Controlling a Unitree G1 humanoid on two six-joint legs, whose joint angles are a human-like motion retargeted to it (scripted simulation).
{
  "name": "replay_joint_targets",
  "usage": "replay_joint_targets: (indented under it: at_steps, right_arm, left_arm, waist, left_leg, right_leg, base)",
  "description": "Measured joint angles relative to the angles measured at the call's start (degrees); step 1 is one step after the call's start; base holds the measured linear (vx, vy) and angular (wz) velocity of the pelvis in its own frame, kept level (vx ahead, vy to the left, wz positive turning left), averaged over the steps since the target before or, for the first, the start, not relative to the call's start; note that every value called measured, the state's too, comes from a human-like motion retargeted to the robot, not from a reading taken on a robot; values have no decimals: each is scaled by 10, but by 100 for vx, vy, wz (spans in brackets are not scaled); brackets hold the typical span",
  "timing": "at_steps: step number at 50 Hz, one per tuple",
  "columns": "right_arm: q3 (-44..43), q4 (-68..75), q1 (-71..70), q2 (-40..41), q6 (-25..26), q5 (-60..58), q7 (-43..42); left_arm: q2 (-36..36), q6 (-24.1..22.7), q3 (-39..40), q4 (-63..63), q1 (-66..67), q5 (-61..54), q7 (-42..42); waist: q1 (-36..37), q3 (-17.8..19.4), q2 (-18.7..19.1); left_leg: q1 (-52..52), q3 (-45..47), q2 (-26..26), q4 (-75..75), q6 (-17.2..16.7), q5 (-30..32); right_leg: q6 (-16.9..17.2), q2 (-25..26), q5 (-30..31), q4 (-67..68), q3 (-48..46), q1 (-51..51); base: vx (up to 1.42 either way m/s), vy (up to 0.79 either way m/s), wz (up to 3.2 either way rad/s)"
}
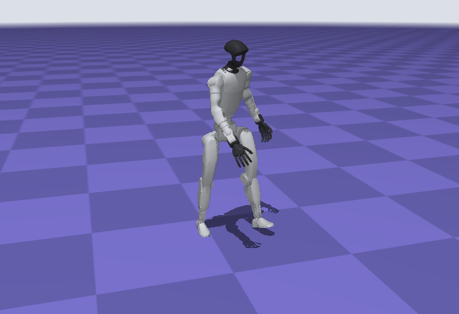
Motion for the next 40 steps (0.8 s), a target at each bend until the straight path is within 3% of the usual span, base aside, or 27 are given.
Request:
replay_joint_targets:
  at_steps: [8, 13, 19, 29, 35, 40]
  right_arm:
    - [20, -56, 116, 57, -21, -30, 29]
    - [9, -71, 206, 76, -32, -50, 27]
    - [-24, -61, 283, 82, -26, -61, 12]
    - [-69, -55, 334, 67, -1, -54, 41]
    - [-89, -58, 330, 59, 6, -56, 60]
    - [-93, -17, 295, 34, 11, -58, 56]
  left_arm:
    - [33, 9, 70, 231, -97, 120, 40]
    - [52, 27, 88, 389, -215, 240, 113]
    - [34, 25, 74, 399, -333, 255, 175]
    - [1, -28, -69, 170, -449, 213, 158]
    - [9, -44, -92, 40, -445, 223, 158]
    - [7, -50, -71, -21, -343, 205, 139]
  waist:
    - [23, -12, -102]
    - [-1, -8, -121]
    - [-51, 21, -100]
    - [-130, 78, -39]
    - [-136, 78, 16]
    - [-141, 55, 60]
  left_leg:
    - [32, -5, 10, 1, 3, 19]
    - [58, -11, 18, 3, 0, -5]
    - [80, -39, 24, 9, 1, -25]
    - [108, -89, 22, 14, -11, -47]
    - [110, -110, 46, 19, -29, -58]
    - [109, -124, 42, 32, -23, -58]
  right_leg:
    - [0, 3, -12, 11, 45, 14]
    - [-14, 17, -7, 20, 54, 10]
    - [-18, 26, 20, 2, 35, -32]
    - [-1, -1, 138, -31, -4, -115]
    - [0, 12, 143, -31, -31, -138]
    - [0, 3, 141, -31, -49, -119]
  base:
    - [33, 18, -53]
    - [27, 16, 11]
    - [19, 8, 44]
    - [18, -5, 53]
    - [24, -26, 32]
    - [30, -23, 39]
